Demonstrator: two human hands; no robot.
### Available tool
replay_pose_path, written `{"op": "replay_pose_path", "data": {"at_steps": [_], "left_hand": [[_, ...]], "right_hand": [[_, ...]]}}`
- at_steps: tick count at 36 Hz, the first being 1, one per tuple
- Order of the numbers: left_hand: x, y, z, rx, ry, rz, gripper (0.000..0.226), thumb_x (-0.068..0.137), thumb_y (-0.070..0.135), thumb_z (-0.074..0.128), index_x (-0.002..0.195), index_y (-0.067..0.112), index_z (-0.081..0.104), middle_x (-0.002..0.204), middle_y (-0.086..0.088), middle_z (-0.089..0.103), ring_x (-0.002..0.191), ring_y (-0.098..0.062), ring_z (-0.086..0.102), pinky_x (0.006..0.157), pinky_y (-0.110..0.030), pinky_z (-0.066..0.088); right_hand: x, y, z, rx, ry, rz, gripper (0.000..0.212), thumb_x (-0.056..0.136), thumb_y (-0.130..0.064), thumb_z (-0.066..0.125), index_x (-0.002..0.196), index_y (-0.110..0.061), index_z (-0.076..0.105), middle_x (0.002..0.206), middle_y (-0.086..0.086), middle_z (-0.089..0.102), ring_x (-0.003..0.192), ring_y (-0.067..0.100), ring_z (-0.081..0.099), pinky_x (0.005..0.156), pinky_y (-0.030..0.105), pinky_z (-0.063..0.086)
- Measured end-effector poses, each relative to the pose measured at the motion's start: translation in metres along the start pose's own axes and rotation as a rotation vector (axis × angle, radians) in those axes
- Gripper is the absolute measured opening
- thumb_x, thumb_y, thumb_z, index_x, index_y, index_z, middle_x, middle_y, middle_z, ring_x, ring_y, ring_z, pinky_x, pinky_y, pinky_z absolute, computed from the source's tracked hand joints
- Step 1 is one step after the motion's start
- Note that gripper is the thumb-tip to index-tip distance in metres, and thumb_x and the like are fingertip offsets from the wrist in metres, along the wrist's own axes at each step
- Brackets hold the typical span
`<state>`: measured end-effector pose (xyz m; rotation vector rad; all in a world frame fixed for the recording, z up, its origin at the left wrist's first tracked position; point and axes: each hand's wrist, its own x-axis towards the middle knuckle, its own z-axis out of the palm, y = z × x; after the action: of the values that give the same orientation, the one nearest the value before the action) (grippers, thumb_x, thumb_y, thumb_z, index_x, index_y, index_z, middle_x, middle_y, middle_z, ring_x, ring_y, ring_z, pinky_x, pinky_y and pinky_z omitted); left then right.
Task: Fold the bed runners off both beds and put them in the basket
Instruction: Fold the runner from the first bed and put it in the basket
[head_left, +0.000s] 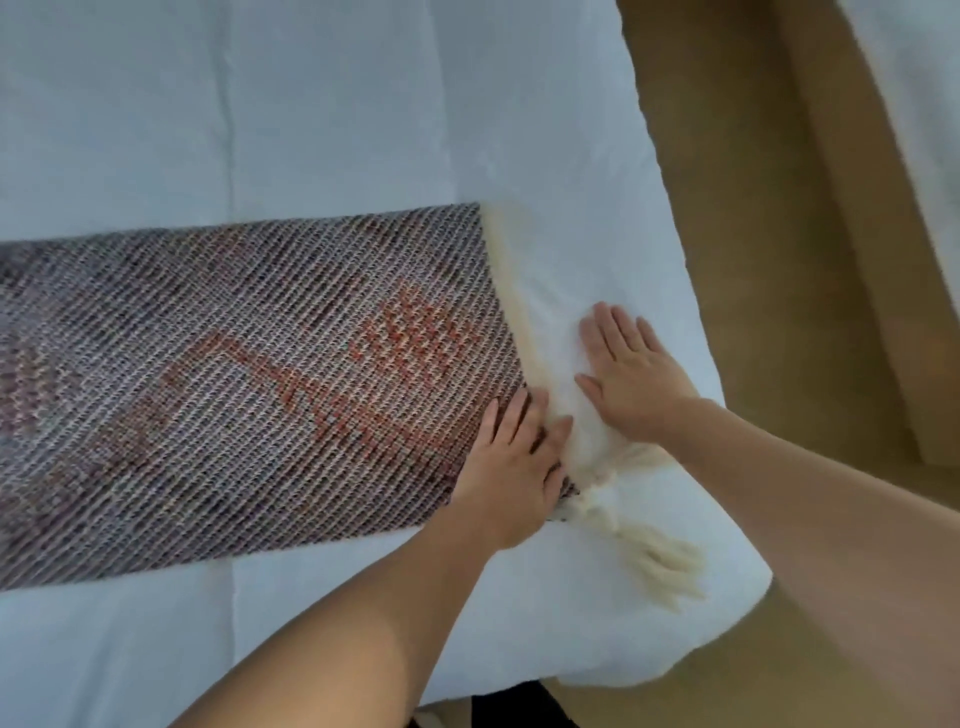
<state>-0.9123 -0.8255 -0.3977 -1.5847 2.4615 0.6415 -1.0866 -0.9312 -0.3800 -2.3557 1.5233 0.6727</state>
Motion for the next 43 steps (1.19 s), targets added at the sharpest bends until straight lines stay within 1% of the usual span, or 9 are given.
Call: {"op": "replay_pose_path", "data": {"at_steps": [5, 10, 15, 19, 22, 25, 29, 37, 43], "left_hand": [[0.012, 0.012, -0.013, -0.055, -0.046, -0.034, 0.047, 0.099, 0.041, 0.020, 0.144, 0.030, 0.029, 0.157, -0.018, -0.015, 0.143, -0.035, -0.019, 0.115, -0.052, -0.012], [0.028, 0.019, -0.026, -0.055, -0.043, -0.152, 0.035, 0.098, 0.038, 0.028, 0.113, 0.021, 0.055, 0.157, -0.020, -0.009, 0.144, -0.037, -0.013, 0.115, -0.055, -0.001], [0.029, 0.014, -0.033, 0.019, 0.028, -0.094, 0.041, 0.096, 0.036, 0.031, 0.111, 0.016, 0.064, 0.153, -0.007, 0.027, 0.127, -0.028, 0.028, 0.103, -0.046, 0.026], [0.024, 0.011, -0.043, -0.074, -0.001, -0.088, 0.035, 0.096, 0.030, 0.036, 0.107, 0.011, 0.064, 0.119, -0.008, 0.055, 0.105, -0.030, 0.049, 0.083, -0.040, 0.037], [0.016, 0.013, -0.056, -0.095, -0.043, -0.105, 0.029, 0.098, 0.027, 0.037, 0.103, 0.011, 0.060, 0.106, -0.009, 0.056, 0.094, -0.030, 0.055, 0.070, -0.036, 0.034], [0.002, 0.016, -0.073, -0.149, -0.040, -0.174, 0.037, 0.099, 0.029, 0.033, 0.095, 0.006, 0.062, 0.100, -0.011, 0.055, 0.090, -0.029, 0.053, 0.067, -0.034, 0.031], [-0.026, 0.017, -0.100, -0.226, 0.009, -0.301, 0.046, 0.099, 0.035, 0.035, 0.089, 0.003, 0.066, 0.095, -0.011, 0.055, 0.087, -0.028, 0.053, 0.065, -0.032, 0.034], [-0.131, 0.004, -0.158, -0.352, 0.032, -0.517, 0.010, 0.085, 0.010, 0.057, 0.093, 0.005, 0.061, 0.104, -0.008, 0.051, 0.090, -0.027, 0.054, 0.068, -0.032, 0.040], [-0.234, 0.003, -0.208, -0.677, 0.249, -0.838, 0.010, 0.085, 0.007, 0.041, 0.078, 0.013, 0.040, 0.075, 0.000, 0.040, 0.061, -0.019, 0.040, 0.050, -0.027, 0.027]], "right_hand": [[0.038, -0.007, -0.046, 0.202, 0.050, -0.081, 0.060, 0.104, -0.035, 0.022, 0.154, -0.011, -0.001, 0.161, 0.014, 0.009, 0.149, 0.026, 0.008, 0.120, 0.036, 0.008], [0.079, -0.032, -0.094, 0.468, 0.169, -0.060, 0.056, 0.102, -0.025, 0.037, 0.152, -0.014, 0.014, 0.147, 0.015, 0.039, 0.126, 0.034, 0.046, 0.097, 0.041, 0.040], [0.121, -0.051, -0.120, 0.560, 0.194, -0.094, 0.068, 0.098, -0.026, 0.049, 0.153, -0.013, 0.011, 0.153, 0.013, 0.031, 0.134, 0.033, 0.039, 0.104, 0.041, 0.036], [0.141, -0.065, -0.130, 0.596, 0.126, -0.070, 0.068, 0.092, -0.024, 0.056, 0.149, -0.011, 0.021, 0.134, 0.014, 0.049, 0.117, 0.032, 0.051, 0.087, 0.035, 0.043], [0.149, -0.072, -0.135, 0.511, 0.129, -0.026, 0.015, 0.085, -0.015, 0.056, 0.097, -0.007, 0.057, 0.089, 0.008, 0.058, 0.096, 0.031, 0.059, 0.066, 0.032, 0.044], [0.141, -0.077, -0.150, 0.492, 0.079, -0.013, 0.009, 0.080, -0.011, 0.054, 0.072, -0.006, 0.053, 0.069, 0.005, 0.051, 0.072, 0.027, 0.057, 0.050, 0.026, 0.037], [0.115, -0.079, -0.180, 0.552, 0.064, -0.025, 0.008, 0.079, -0.011, 0.054, 0.077, -0.003, 0.054, 0.071, 0.008, 0.050, 0.067, 0.024, 0.051, 0.050, 0.026, 0.036], [0.039, -0.105, -0.259, 0.749, 0.142, -0.084, 0.013, 0.086, -0.007, 0.058, 0.098, -0.008, 0.053, 0.088, 0.005, 0.056, 0.057, 0.020, 0.065, 0.049, 0.029, 0.050], [-0.021, -0.148, -0.311, 0.890, 0.157, -0.096, 0.024, 0.086, -0.002, 0.060, 0.108, -0.009, 0.052, 0.104, 0.008, 0.053, 0.069, 0.024, 0.066, 0.044, 0.024, 0.050]]}}
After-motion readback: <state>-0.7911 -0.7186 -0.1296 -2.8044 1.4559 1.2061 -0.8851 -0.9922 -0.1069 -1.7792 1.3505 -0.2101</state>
